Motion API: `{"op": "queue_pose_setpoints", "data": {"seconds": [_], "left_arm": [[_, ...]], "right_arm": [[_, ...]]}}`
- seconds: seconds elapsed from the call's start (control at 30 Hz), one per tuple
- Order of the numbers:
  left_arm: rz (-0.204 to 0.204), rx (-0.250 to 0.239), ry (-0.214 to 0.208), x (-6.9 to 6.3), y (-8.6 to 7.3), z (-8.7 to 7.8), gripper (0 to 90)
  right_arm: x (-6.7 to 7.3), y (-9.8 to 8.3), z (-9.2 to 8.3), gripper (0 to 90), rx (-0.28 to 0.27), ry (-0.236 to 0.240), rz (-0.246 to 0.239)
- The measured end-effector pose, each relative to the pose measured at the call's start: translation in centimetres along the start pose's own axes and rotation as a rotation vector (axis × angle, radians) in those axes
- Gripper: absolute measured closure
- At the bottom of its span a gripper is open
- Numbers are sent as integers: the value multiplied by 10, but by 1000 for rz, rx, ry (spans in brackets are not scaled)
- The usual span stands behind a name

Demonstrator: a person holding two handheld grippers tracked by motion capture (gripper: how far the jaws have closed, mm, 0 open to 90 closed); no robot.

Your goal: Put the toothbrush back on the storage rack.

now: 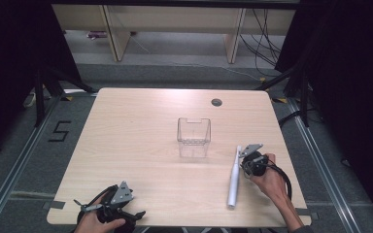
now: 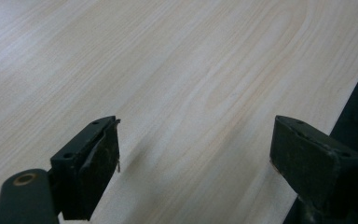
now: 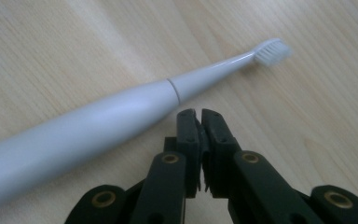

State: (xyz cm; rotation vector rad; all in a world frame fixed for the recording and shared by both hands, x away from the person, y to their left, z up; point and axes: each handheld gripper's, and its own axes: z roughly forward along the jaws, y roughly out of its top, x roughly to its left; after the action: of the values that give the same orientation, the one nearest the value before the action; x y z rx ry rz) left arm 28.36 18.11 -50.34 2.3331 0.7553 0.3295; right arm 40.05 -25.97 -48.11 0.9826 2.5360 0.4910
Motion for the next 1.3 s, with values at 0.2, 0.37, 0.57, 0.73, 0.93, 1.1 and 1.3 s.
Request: {"op": "queue_pose_setpoints", "data": {"seconds": [0.2,0.37,0.57,0.73,0.93,1.1,1.3], "left_arm": [[0,0,0,0,0,0,151],[3,11,-6,1,0,-1,150],[1,-2,0,0,0,-1,150],[0,-5,1,0,0,-1,150],[1,-4,0,0,0,-1,151],[3,-3,-1,-1,0,-1,151],[3,-3,-2,-1,0,-1,151]], "right_arm": [[5,13,3,859,-12,4,-36],[11,23,5,858,-9,6,-60],[17,37,8,853,-13,16,-88],[21,42,11,844,-10,27,-95],[19,44,3,712,-11,30,-18],[20,44,-8,551,-11,76,45],[22,45,-10,500,45,133,70]]}}
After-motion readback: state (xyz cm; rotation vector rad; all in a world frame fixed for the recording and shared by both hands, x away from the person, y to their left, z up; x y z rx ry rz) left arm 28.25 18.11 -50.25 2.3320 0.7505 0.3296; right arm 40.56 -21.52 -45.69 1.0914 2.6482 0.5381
